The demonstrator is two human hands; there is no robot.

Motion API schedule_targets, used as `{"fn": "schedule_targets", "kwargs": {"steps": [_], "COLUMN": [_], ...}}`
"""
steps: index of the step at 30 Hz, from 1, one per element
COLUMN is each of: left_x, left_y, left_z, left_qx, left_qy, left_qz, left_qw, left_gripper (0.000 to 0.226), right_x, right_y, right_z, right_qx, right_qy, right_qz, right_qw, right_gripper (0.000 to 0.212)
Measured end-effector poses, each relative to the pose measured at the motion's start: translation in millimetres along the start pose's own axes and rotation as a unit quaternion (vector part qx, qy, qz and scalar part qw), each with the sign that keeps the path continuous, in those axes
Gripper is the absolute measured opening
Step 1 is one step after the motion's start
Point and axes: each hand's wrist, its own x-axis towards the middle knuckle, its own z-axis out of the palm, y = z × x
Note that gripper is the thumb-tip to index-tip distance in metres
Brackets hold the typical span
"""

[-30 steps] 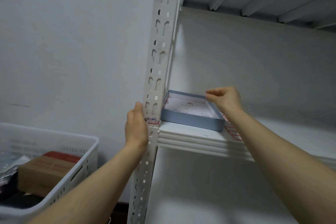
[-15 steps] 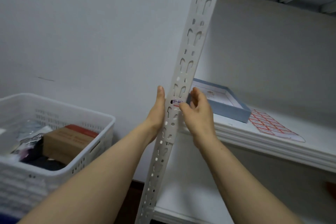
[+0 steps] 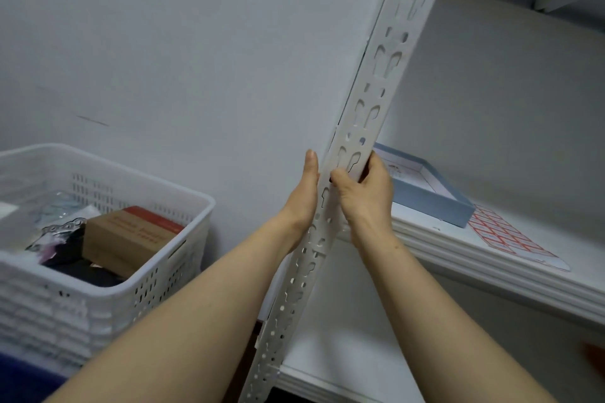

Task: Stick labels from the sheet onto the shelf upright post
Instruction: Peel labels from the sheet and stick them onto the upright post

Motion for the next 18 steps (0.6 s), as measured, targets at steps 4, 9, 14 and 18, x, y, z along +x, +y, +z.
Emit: {"fn": "schedule_targets", "kwargs": {"steps": [4,9,14,18], "left_x": [2.4,3.3,2.2,1.7], "left_y": [-2.7,-4.2,-3.3,-2.7], "left_z": [-0.8,-0.9,0.8,1.1], "left_qx": [0.001,-0.014,-0.026,-0.031], "left_qy": [0.007,0.009,0.002,0.005], "left_qz": [0.002,0.002,0.006,-0.001], "left_qw": [1.000,1.000,1.000,1.000], "left_gripper": [0.076,0.072,0.068,0.064], "right_x": [0.2,0.9,1.2,1.1], "right_y": [1.6,3.9,4.2,4.3], "right_z": [1.3,0.3,1.0,3.1], "right_qx": [0.012,0.027,0.028,0.026], "right_qy": [0.011,0.017,0.021,0.025], "right_qz": [-0.013,-0.016,-0.021,-0.024], "right_qw": [1.000,0.999,0.999,0.999], "right_gripper": [0.027,0.026,0.024,0.024]}}
